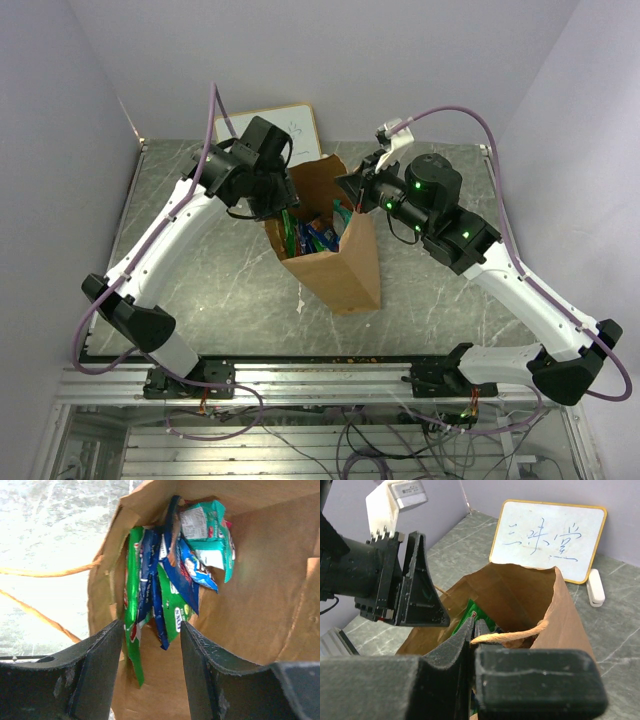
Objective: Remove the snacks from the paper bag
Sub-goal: Take out the snack from the paper bag.
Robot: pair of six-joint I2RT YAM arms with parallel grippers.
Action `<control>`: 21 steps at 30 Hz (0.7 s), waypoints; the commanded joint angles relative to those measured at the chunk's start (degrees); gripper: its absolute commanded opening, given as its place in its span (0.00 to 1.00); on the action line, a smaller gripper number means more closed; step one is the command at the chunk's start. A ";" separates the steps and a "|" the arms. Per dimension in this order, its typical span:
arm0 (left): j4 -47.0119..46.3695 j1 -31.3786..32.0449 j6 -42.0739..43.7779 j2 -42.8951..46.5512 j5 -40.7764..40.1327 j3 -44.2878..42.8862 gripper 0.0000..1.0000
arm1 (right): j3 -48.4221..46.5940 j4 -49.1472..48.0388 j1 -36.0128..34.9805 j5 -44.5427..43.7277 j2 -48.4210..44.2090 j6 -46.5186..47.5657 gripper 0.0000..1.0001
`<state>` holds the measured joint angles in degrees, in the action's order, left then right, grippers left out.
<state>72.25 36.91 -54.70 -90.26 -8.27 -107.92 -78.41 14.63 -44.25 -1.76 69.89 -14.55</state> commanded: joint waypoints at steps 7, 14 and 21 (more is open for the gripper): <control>-2.62 0.45 1.01 -2.79 -2.01 3.55 0.56 | 0.10 -1.92 0.21 -1.44 -1.15 0.81 0.00; -6.27 0.45 3.08 -5.81 -0.58 6.00 0.52 | 0.94 -2.37 0.17 -2.49 -2.03 1.39 0.00; -9.98 0.44 5.02 -7.89 0.40 5.84 0.37 | 0.67 -2.06 0.22 -2.64 -1.94 1.93 0.00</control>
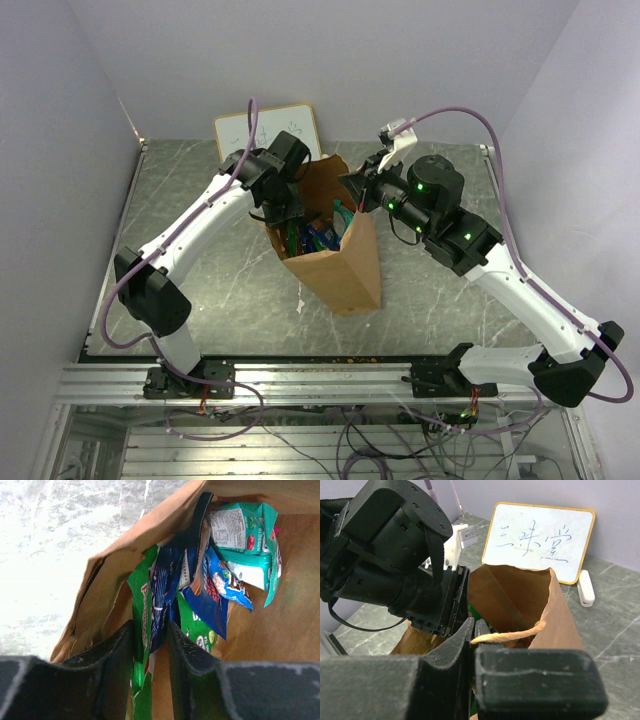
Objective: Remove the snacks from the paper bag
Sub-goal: Take out the snack from the paper bag.
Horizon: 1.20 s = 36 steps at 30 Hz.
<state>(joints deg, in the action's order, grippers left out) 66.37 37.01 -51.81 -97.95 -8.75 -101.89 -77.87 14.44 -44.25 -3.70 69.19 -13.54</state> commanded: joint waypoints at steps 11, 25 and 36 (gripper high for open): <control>-5.78 -0.24 4.70 1.67 8.77 -9.64 0.07 | 0.24 -1.69 0.17 -3.25 -2.04 0.84 0.00; -19.05 -5.69 5.86 13.94 22.55 -18.34 0.07 | 2.08 -1.08 0.19 -9.84 -5.03 0.50 0.00; -26.60 -8.45 12.04 21.07 10.25 -28.72 0.07 | 3.03 -0.70 0.16 -10.03 -6.63 -0.40 0.00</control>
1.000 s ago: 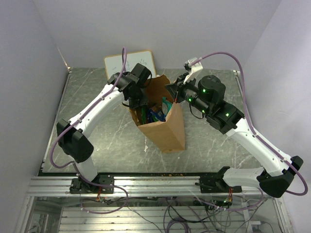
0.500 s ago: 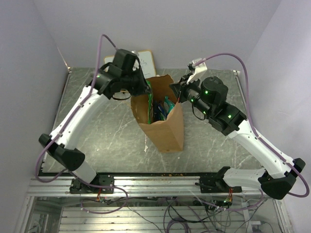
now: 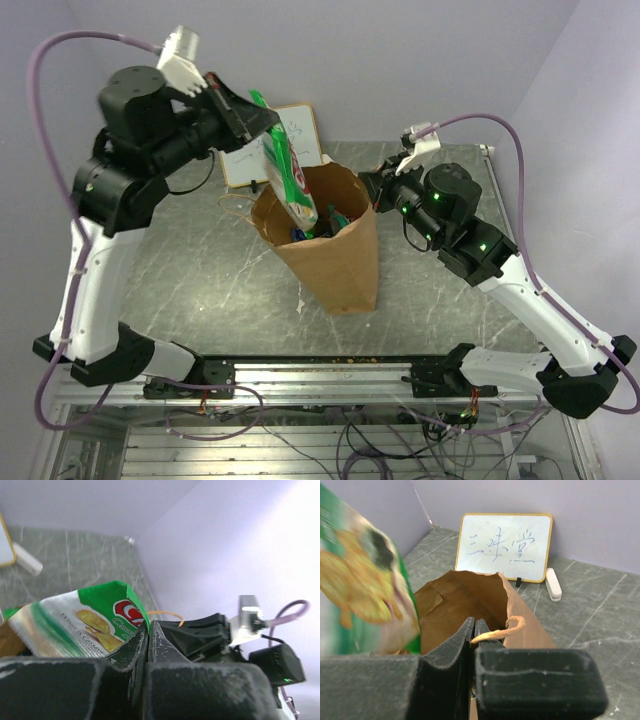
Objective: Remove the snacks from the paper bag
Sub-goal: Take out the snack from the paper bag, then place the snack at the center of the board.
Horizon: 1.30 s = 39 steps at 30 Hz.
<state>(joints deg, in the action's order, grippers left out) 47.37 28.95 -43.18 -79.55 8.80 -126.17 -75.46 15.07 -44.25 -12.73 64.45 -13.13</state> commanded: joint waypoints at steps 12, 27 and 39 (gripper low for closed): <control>-3.48 -0.41 3.69 5.20 -43.16 -10.58 0.07 | 0.44 0.17 0.20 -4.85 -4.82 -1.24 0.00; -2.58 -2.55 3.90 -2.84 -50.35 -4.90 0.07 | 3.23 2.30 0.18 -15.08 -12.66 -3.69 0.00; -7.03 -22.46 -14.39 -10.88 -18.07 5.42 0.07 | 3.22 4.52 0.19 -18.41 -16.14 -2.96 0.00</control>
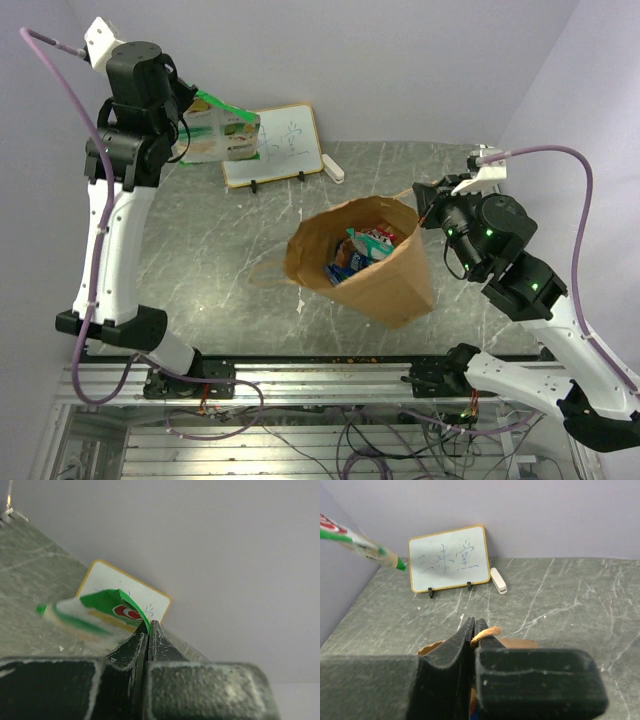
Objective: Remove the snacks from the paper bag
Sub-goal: Place the snack at the center of the board.
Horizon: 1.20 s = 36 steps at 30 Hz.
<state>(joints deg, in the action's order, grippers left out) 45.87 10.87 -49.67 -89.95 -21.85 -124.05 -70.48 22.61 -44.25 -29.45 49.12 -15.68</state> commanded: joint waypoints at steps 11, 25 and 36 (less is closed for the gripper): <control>-18.39 -8.88 -17.55 14.73 21.51 45.04 0.07 | -1.77 -5.06 0.17 -0.30 0.68 1.52 0.00; -21.75 -13.87 -17.27 22.64 31.42 53.65 0.07 | -1.94 -6.22 0.17 2.56 3.37 3.45 0.00; -33.07 -14.20 -29.34 6.72 36.96 38.36 0.07 | -2.33 -6.41 0.19 2.82 3.15 3.77 0.00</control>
<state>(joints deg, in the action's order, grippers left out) 22.94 -2.59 -71.42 -82.83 11.94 -84.55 -70.50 20.43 -44.25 -26.70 52.71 -12.38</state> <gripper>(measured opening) 0.075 0.010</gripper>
